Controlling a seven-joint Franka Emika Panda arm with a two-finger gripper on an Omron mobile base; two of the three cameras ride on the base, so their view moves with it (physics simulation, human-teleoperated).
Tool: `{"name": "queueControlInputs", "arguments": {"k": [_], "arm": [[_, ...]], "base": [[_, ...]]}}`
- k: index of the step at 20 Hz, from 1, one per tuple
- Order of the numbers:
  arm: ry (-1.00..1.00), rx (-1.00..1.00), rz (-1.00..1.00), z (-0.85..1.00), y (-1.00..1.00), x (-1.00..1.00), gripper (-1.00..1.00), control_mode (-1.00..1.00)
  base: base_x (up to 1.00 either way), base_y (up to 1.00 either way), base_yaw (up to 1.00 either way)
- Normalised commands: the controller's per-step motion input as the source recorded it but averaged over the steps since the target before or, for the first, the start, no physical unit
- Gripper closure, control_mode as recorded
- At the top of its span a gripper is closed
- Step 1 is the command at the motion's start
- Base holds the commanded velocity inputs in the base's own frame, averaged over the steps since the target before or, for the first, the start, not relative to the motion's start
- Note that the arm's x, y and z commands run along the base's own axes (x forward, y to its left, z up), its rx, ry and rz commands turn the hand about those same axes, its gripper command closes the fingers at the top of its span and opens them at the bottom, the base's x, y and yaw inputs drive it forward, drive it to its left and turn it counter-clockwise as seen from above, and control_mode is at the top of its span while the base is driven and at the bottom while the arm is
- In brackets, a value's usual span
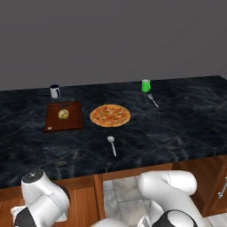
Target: Take the pizza cutter from the drawer on the left and place it on the dining counter for cutting.
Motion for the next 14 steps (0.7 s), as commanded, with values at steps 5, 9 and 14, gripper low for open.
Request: {"name": "queueControlInputs", "arguments": {"k": [5, 9, 14], "arm": [[0.05, 0.0, 0.0, 0.81, -0.39, -0.02, 1.0, -1.0], [0.01, 0.0, 0.0, 0.86, -0.41, -0.04, 1.0, -1.0], [0.0, 0.0, 0.0, 0.79, -0.43, -0.02, 1.0, -1.0]], "base": [[0.0, 0.0, 0.0], [0.0, 0.0, 0.0], [0.0, 0.0, 0.0]]}}
